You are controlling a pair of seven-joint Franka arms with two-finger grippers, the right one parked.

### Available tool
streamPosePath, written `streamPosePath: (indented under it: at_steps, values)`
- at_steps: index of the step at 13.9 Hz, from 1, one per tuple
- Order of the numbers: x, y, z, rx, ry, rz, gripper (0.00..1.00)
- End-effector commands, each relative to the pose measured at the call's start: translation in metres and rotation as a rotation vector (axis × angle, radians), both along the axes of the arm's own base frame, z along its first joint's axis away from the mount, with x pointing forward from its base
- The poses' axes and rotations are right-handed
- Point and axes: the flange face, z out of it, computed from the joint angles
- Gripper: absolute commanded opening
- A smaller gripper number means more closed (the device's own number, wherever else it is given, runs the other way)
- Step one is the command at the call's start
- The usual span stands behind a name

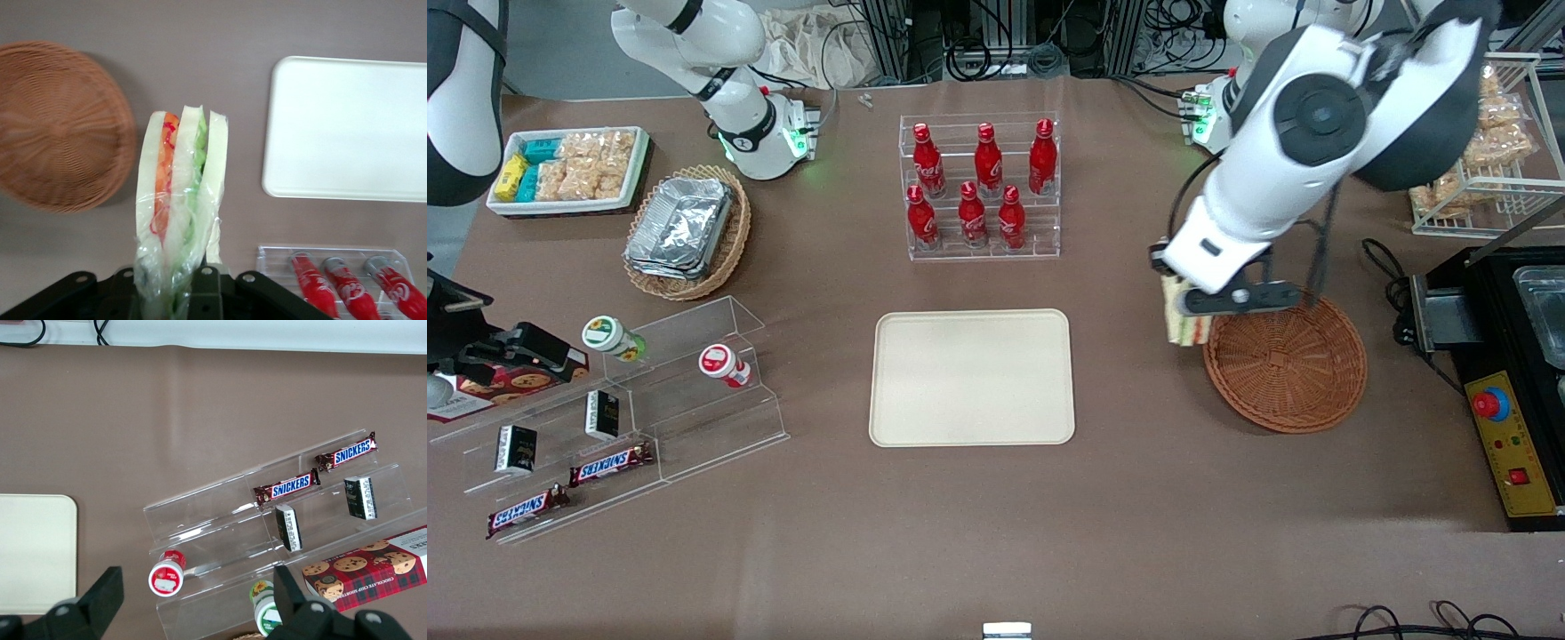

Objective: Place sandwich from basket to tray
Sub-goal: 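Carry the sandwich over to the cream tray with the left gripper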

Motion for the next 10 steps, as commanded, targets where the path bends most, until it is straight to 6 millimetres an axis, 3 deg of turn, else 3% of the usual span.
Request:
streamPosePath:
  at_steps: [1,5,8,10]
  values:
    - [0.008,-0.042,-0.021,-0.055,-0.011,-0.06,0.0]
    - [0.023,-0.087,-0.114,-0.076,-0.005,-0.074,0.0]
    - [0.019,-0.127,-0.188,-0.038,-0.032,-0.064,0.0]
    - [0.024,-0.142,-0.219,-0.02,-0.044,-0.034,0.0]
